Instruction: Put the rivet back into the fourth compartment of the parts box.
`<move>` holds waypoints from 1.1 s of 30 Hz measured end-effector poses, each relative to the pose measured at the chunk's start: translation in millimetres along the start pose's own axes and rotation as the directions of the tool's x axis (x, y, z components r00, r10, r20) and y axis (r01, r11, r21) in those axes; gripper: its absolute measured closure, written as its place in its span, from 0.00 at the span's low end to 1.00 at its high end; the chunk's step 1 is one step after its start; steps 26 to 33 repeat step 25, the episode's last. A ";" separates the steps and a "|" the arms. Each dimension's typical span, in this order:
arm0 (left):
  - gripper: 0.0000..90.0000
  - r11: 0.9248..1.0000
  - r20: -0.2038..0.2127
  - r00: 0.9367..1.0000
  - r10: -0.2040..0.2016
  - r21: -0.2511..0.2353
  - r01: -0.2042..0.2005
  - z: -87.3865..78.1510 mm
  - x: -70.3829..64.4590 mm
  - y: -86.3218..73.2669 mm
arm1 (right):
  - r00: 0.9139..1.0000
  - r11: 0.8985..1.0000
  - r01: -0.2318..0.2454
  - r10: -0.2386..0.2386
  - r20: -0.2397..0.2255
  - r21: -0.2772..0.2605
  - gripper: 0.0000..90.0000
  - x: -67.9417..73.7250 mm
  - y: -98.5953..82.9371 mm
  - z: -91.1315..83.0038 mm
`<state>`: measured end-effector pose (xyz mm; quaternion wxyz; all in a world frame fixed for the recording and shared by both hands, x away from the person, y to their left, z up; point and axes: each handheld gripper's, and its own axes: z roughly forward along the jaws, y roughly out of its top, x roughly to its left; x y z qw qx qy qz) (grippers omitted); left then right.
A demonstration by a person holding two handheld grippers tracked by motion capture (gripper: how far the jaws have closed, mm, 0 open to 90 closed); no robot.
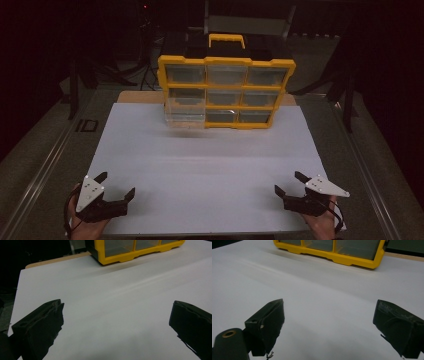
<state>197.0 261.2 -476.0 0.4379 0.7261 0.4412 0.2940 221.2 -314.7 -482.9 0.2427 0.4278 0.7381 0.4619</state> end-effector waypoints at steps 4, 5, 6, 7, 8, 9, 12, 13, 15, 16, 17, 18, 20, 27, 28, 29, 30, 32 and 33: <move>0.00 1.000 -0.001 1.000 -0.001 -0.002 0.001 -0.1 0.2 0.0 | 1.000 1.000 -0.002 0.002 0.001 -0.004 0.11 -0.6 -1.1 -2.1; 0.00 1.000 -0.001 1.000 -0.002 -0.003 0.002 -0.2 0.3 -0.1 | 1.000 1.000 -0.001 0.001 0.000 -0.007 0.11 -1.0 -1.4 -2.7; 0.00 1.000 -0.002 1.000 -0.002 -0.004 0.001 -0.2 0.2 -0.1 | 1.000 1.000 0.002 -0.002 -0.003 -0.014 0.11 -2.0 -2.0 -3.6; 0.00 1.000 -0.003 1.000 -0.002 -0.006 0.002 -0.3 0.2 -0.1 | 1.000 1.000 0.002 -0.002 -0.003 -0.014 0.11 -2.0 -2.0 -3.6; 0.00 1.000 -0.004 1.000 -0.002 -0.006 0.002 -0.3 0.3 -0.1 | 1.000 1.000 0.001 -0.001 -0.001 -0.016 0.11 -2.5 -2.1 -4.2; 0.00 1.000 -0.005 1.000 -0.001 -0.006 0.001 -0.3 0.4 -0.1 | 1.000 1.000 0.001 -0.002 -0.010 -0.022 0.11 -3.9 -2.5 -4.7; 0.00 1.000 -0.005 1.000 -0.001 -0.015 0.001 -0.6 0.4 0.0 | 1.000 1.000 0.010 -0.011 -0.019 -0.029 0.11 -4.8 -2.6 -4.1; 0.00 1.000 -0.005 1.000 0.000 -0.016 0.000 -0.6 0.4 0.0 | 1.000 1.000 0.010 -0.011 -0.019 -0.029 0.11 -4.8 -2.6 -4.1; 0.00 1.000 -0.003 1.000 0.001 -0.016 -0.001 -0.6 0.3 -0.1 | 1.000 0.999 0.012 -0.013 -0.026 -0.034 0.11 -4.4 -2.0 -3.3; 0.00 1.000 0.000 1.000 0.002 -0.021 -0.002 -0.7 0.1 0.0 | 1.000 0.999 0.012 -0.013 -0.026 -0.034 0.11 -4.4 -2.0 -3.3; 0.00 1.000 0.001 1.000 0.004 -0.022 -0.004 -0.8 -0.2 0.1 | 0.999 0.999 0.014 -0.016 -0.037 -0.040 0.11 -4.6 -1.6 -2.6; 0.00 1.000 0.001 1.000 0.006 -0.021 -0.006 -0.8 -0.4 0.2 | 0.999 0.999 0.014 -0.016 -0.037 -0.040 0.11 -4.6 -1.6 -2.6; 0.00 1.000 0.003 1.000 0.008 -0.021 -0.008 -0.6 -0.8 0.1 | 0.999 0.999 0.018 -0.019 -0.037 -0.038 0.11 -4.6 -1.5 -1.5; 0.00 1.000 -0.003 1.000 0.010 -0.018 -0.010 -1.0 -0.3 -0.1 | 0.999 0.999 0.022 -0.023 -0.041 -0.039 0.11 -5.3 -1.0 0.0; 0.00 1.000 -0.003 1.000 0.010 -0.018 -0.010 -1.0 -0.3 -0.1 | 0.999 0.999 0.022 -0.023 -0.041 -0.039 0.11 -5.3 -1.0 0.0; 0.00 1.000 -0.003 1.000 0.010 -0.018 -0.010 -1.0 -0.3 -0.1 | 0.999 0.999 0.022 -0.023 -0.041 -0.039 0.11 -5.3 -1.0 0.0; 0.00 1.000 -0.003 1.000 0.010 -0.018 -0.010 -1.0 -0.3 -0.1 | 0.999 0.999 0.022 -0.023 -0.041 -0.039 0.11 -5.3 -1.0 0.0; 0.00 1.000 -0.003 1.000 0.010 -0.018 -0.010 -1.0 -0.3 -0.1 | 0.999 0.999 0.022 -0.023 -0.041 -0.039 0.11 -5.3 -1.0 0.0; 0.00 1.000 -0.003 1.000 0.010 -0.018 -0.010 -1.0 -0.3 -0.1 | 0.999 0.999 0.022 -0.023 -0.041 -0.039 0.11 -5.3 -1.0 0.0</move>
